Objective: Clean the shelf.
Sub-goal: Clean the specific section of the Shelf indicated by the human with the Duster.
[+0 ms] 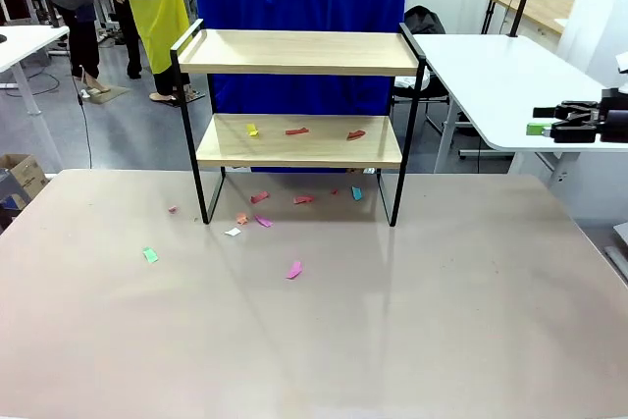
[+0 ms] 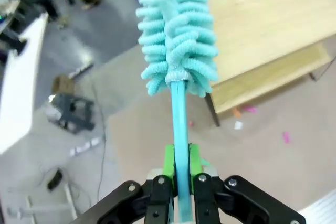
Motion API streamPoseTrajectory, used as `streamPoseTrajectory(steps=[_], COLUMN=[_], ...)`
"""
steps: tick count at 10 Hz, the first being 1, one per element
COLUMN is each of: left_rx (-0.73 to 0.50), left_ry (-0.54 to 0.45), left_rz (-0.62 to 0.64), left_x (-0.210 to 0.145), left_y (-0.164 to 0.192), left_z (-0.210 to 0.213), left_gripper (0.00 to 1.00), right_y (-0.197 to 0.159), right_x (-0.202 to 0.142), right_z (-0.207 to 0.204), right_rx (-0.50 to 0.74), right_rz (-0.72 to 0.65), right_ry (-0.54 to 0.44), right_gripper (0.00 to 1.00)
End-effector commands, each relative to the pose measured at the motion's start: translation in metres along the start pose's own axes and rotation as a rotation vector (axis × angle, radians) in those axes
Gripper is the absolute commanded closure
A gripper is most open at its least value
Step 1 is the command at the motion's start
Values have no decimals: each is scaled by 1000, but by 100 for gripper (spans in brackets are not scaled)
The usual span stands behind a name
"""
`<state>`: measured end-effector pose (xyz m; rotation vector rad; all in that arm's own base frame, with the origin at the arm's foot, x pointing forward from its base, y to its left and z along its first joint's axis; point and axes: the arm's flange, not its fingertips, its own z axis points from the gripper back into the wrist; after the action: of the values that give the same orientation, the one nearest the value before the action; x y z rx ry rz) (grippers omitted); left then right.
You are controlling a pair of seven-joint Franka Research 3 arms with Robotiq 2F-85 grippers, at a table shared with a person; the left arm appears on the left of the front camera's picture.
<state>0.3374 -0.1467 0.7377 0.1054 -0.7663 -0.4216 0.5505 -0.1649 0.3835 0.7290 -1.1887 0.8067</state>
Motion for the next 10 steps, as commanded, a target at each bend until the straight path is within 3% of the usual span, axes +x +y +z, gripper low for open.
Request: streamPoseTrajectory(steps=[1, 2, 3, 4, 6, 8, 10], left_rx=[-239, -308, -444, -464, -502, -477, -549], left_ry=[-82, -93, -42, -65, -24, 51, 191], left_rz=[-184, -235, -309, -453, -580, -798, -894], left_x=[-39, -46, -55, -60, -69, -86, -98], left_y=[25, 33, 31, 23, 18, 4, -5], left_z=[17, 24, 28, 30, 27, 10, -14], left_gripper=[87, 87, 87, 87, 87, 87, 87], right_y=[1, 1, 1, 1, 1, 1, 1], right_x=[3, 3, 3, 3, 3, 3, 3], right_z=[-1, -1, -1, -1, -1, -1, -1], right_rx=[0, 0, 0, 0, 0, 0, 0], right_rz=[5, 5, 5, 5, 5, 5, 5], right_ry=[-3, -3, -3, -3, -3, -3, -3], right_gripper=[0, 0, 0, 0, 0, 0, 0])
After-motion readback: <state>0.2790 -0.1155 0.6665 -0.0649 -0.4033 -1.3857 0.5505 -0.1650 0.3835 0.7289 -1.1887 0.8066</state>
